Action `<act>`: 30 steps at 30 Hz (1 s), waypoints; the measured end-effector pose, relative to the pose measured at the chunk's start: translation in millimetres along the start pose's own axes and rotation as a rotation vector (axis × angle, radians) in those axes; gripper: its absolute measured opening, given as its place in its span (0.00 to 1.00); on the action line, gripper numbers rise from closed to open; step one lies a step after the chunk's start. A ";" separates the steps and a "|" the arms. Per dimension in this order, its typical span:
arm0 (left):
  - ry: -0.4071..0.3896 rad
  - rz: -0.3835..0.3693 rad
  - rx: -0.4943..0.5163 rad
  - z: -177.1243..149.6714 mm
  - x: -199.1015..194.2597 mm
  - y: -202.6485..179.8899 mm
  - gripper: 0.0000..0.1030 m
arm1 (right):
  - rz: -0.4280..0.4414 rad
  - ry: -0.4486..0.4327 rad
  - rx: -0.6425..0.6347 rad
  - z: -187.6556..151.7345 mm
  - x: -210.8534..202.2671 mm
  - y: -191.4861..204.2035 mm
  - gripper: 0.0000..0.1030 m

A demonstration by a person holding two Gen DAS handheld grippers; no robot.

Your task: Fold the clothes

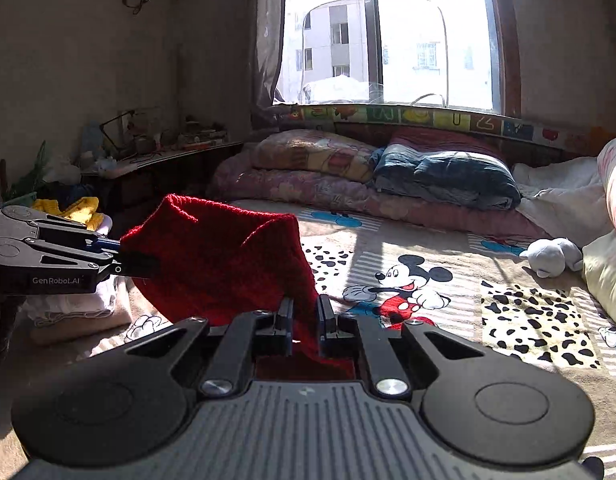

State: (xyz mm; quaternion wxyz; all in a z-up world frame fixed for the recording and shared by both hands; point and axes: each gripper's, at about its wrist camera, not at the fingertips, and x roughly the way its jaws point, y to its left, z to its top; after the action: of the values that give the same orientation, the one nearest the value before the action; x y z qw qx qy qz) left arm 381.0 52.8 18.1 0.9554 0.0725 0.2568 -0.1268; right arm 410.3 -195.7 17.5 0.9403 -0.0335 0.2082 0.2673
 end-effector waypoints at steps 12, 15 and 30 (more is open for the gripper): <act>0.128 -0.028 0.099 -129.7 -22.6 -43.1 0.11 | 0.077 0.161 -0.218 -127.2 -25.4 99.4 0.11; 0.133 -0.021 0.090 -141.3 -34.0 -44.7 0.11 | 0.091 0.168 -0.222 -138.9 -37.7 109.8 0.11; 0.186 -0.012 0.288 -210.3 -112.7 -81.2 0.10 | 0.124 0.253 -0.403 -196.2 -104.9 196.1 0.11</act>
State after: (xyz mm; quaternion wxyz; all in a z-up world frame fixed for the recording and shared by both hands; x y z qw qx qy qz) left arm 164.7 41.0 -110.9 0.9064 0.2184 0.3238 -0.1608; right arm 154.9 -113.5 -108.8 0.8629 -0.2407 0.2684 0.3542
